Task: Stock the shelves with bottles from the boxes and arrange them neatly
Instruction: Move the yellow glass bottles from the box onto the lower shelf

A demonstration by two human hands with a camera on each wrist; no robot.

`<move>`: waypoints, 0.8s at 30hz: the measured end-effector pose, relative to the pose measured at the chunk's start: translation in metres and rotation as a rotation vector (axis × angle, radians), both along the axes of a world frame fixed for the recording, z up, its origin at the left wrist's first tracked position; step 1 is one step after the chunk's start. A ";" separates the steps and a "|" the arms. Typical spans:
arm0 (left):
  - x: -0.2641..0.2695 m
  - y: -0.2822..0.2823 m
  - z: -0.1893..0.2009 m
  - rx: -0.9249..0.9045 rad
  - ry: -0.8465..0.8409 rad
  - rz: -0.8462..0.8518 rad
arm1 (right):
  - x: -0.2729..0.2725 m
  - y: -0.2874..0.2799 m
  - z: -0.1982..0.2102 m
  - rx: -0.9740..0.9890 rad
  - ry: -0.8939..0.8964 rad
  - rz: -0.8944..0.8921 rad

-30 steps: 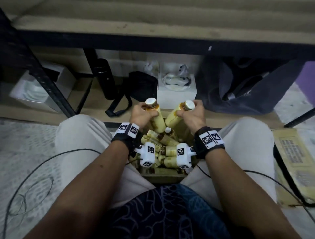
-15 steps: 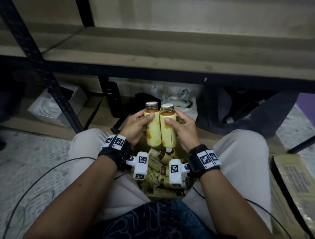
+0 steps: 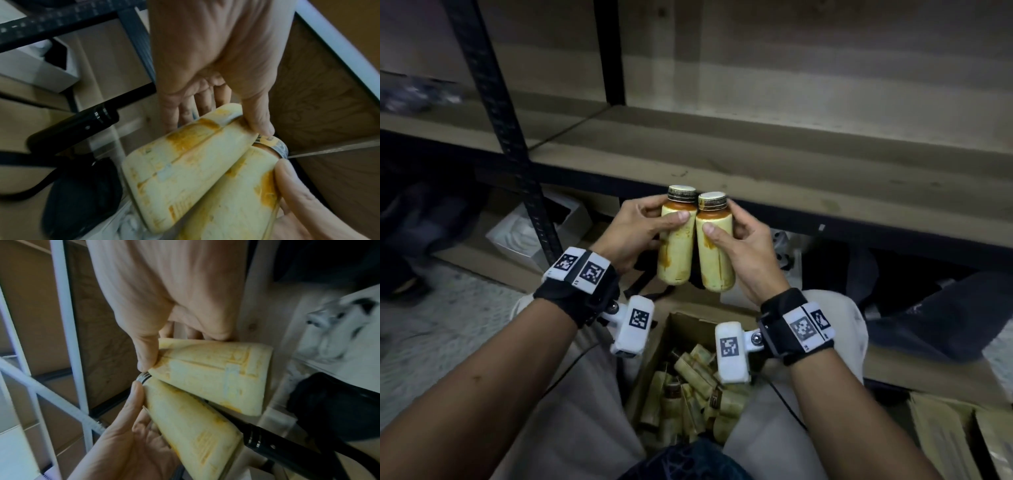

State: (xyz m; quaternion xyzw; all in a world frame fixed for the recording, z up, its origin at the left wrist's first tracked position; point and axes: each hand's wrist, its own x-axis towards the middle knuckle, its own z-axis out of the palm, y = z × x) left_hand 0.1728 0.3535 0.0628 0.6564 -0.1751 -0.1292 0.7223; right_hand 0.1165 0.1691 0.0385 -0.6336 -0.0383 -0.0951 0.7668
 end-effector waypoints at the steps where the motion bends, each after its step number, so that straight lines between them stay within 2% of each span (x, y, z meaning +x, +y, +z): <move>1: 0.005 0.003 0.009 0.004 -0.019 0.004 | 0.004 0.002 0.010 -0.033 -0.019 0.013; 6: 0.034 0.018 0.060 0.044 -0.117 0.027 | 0.037 0.015 0.058 -0.095 -0.097 -0.007; 13: 0.097 0.038 0.121 0.135 -0.238 0.081 | 0.114 0.032 0.117 -0.161 -0.175 -0.060; 17: 0.150 0.047 0.137 0.184 -0.238 0.120 | 0.172 0.035 0.138 -0.248 -0.165 -0.044; 22: 0.232 0.053 0.140 0.440 -0.287 0.237 | 0.254 0.035 0.150 -0.399 -0.158 -0.078; 24: 0.267 0.051 0.135 0.471 -0.289 0.294 | 0.288 0.035 0.151 -0.442 -0.167 -0.100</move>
